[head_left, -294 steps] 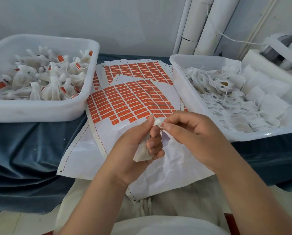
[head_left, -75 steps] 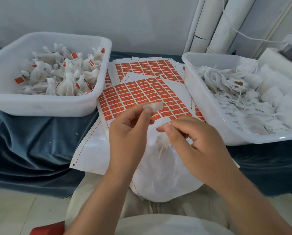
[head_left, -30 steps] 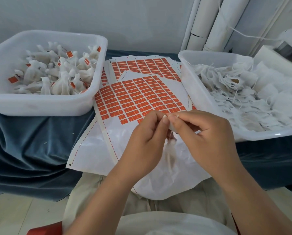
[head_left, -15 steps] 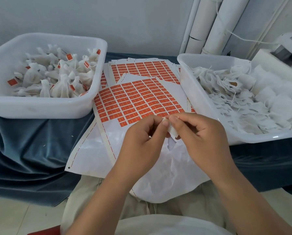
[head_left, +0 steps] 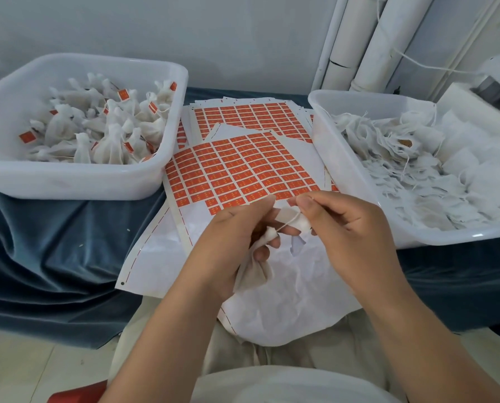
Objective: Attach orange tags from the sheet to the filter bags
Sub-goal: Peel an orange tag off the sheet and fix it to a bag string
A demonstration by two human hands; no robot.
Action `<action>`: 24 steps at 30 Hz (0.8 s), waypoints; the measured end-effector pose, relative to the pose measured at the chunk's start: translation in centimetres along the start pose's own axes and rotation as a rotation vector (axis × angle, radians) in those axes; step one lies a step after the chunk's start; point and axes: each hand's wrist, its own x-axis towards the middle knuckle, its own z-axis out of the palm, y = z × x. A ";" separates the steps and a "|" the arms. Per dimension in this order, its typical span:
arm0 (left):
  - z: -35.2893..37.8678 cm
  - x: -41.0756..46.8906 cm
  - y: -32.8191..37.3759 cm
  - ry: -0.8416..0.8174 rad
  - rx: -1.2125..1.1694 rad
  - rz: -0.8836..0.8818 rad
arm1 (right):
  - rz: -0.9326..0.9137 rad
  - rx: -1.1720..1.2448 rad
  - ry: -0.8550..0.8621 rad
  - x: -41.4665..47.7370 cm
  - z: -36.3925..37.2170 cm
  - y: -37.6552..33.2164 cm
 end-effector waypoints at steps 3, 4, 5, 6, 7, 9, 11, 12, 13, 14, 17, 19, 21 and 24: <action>-0.4 0.2 0.0 -0.077 -0.091 -0.041 | -0.115 -0.124 0.040 -0.1 0.2 0.3; -0.4 0.3 -0.1 -0.088 -0.096 -0.047 | -0.166 -0.181 0.055 0.0 0.2 0.4; -0.6 0.3 -0.1 -0.092 -0.089 -0.050 | -0.218 -0.250 0.065 0.0 0.2 0.5; -0.7 0.4 -0.1 -0.094 -0.073 -0.051 | -0.263 -0.326 0.064 0.0 0.2 0.5; -0.9 0.5 -0.2 -0.101 -0.053 -0.052 | -0.289 -0.394 0.050 0.0 0.2 0.6; -1.1 0.6 -0.2 -0.124 -0.012 -0.057 | -0.265 -0.455 -0.001 0.1 0.1 0.6; -1.2 0.6 -0.1 -0.137 0.024 -0.064 | -0.199 -0.422 -0.048 0.2 0.2 0.5; -1.3 0.7 -0.1 -0.135 0.041 -0.066 | -0.174 -0.387 -0.065 0.2 0.2 0.4; -1.3 0.7 -0.1 -0.135 0.057 -0.066 | -0.157 -0.350 -0.075 0.2 0.3 0.3; -1.3 0.8 -0.2 -0.137 0.069 -0.065 | -0.143 -0.316 -0.082 0.2 0.3 0.2; -1.3 0.8 -0.1 -0.152 0.092 -0.065 | -0.098 -0.230 -0.094 0.0 0.4 0.0; -1.3 0.8 0.0 -0.166 0.111 -0.057 | -0.065 -0.173 -0.102 0.0 0.4 0.0; -1.4 0.8 0.0 -0.175 0.134 -0.050 | -0.025 -0.097 -0.124 0.1 0.4 -0.1; -1.5 0.8 -0.1 -0.202 0.133 -0.059 | 0.031 -0.007 -0.148 0.0 0.5 -0.1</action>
